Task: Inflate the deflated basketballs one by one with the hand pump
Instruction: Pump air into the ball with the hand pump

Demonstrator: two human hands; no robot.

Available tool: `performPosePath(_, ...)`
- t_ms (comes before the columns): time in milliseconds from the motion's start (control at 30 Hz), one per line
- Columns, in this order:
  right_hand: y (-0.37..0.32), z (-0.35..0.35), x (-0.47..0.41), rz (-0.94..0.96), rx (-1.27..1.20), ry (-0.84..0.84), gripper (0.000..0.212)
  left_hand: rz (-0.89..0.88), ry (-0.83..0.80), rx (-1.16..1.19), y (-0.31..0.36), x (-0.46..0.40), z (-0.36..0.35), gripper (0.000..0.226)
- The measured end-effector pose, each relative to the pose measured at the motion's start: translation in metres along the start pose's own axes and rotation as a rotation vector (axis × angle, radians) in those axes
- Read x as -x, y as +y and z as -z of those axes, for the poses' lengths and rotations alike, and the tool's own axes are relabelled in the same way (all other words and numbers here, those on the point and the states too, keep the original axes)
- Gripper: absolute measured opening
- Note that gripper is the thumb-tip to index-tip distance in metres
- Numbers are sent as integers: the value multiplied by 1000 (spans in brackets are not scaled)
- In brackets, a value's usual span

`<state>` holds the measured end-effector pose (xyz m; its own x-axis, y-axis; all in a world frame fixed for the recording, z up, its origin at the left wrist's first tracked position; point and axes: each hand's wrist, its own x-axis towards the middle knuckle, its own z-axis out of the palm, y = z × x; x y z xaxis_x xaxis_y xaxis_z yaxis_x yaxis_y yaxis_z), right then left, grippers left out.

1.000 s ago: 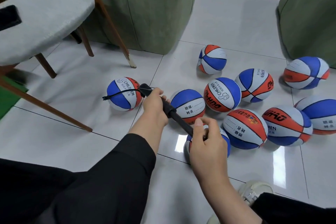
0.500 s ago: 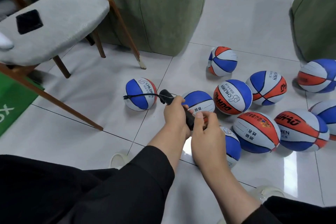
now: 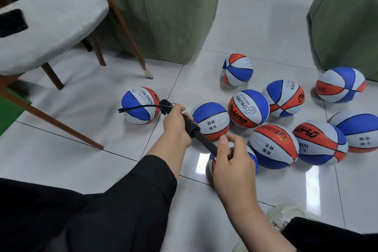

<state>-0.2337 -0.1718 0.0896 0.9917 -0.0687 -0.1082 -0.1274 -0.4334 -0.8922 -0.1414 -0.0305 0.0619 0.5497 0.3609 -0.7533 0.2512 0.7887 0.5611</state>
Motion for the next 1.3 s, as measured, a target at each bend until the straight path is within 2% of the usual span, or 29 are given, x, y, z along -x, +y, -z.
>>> performPosePath(200, -11, -12, -14, -30, 11, 29, 18, -5, -58, 26, -20, 29, -9, 8)
performPosePath(367, -14, -26, -19, -26, 21, -17, 20, 0, -47, 30, -25, 31, -1, 7)
performPosePath(533, -14, -23, -11, -26, 16, -83, 14, 44, -62, 8, -17, 20, 5, 10)
performPosePath(800, -11, -3, 5, 7, -15, -28, 18, 38, -34, 38, 18, -8, 2, 12)
performPosePath(1000, -12, -2, 3, 5, -15, -27, 16, 41, -9, 48, 15, -10, 6, 10)
performPosePath(1300, -16, -23, -15, -24, 15, -33, 20, 33, -91, 27, -8, 21, -5, 9)
